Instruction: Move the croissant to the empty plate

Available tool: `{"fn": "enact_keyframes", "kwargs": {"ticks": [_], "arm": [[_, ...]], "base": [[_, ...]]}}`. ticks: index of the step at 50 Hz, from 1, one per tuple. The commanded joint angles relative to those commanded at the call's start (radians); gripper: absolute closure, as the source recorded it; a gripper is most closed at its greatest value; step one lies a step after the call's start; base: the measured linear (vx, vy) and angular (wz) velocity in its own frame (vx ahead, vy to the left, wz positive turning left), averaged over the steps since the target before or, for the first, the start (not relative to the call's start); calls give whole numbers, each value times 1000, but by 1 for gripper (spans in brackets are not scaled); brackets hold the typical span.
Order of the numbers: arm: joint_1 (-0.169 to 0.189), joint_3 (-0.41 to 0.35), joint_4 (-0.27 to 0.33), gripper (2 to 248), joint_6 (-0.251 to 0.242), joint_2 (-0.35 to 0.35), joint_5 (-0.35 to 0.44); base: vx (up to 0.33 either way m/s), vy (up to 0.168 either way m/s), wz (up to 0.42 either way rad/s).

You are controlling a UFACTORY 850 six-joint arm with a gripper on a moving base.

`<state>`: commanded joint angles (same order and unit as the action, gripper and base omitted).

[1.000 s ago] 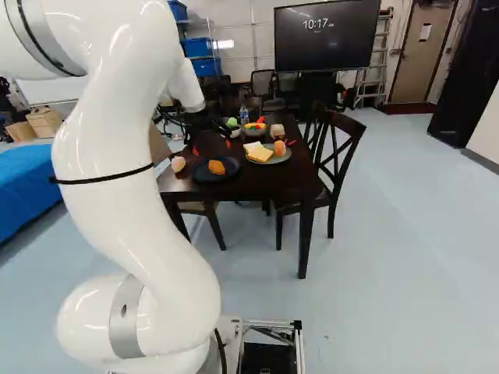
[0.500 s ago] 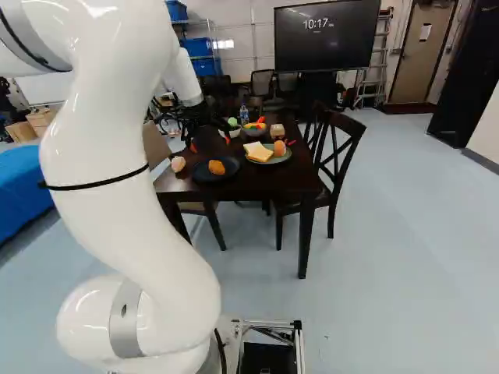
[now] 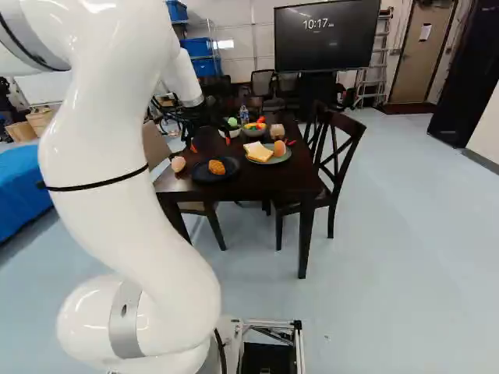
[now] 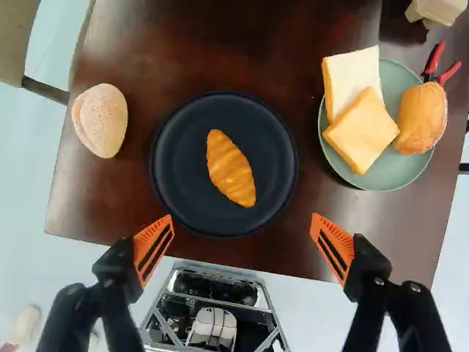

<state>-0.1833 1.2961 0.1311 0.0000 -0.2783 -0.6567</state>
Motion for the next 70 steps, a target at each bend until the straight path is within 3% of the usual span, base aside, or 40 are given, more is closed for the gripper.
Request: {"fn": "enact_keyframes", "kwargs": {"ticks": [37,70], "arm": [[20,-135,-15,3,0,62,171],[54,-359,-39,3,0,166,454]], "base": [[0,0,0],[0,0,0]]}}
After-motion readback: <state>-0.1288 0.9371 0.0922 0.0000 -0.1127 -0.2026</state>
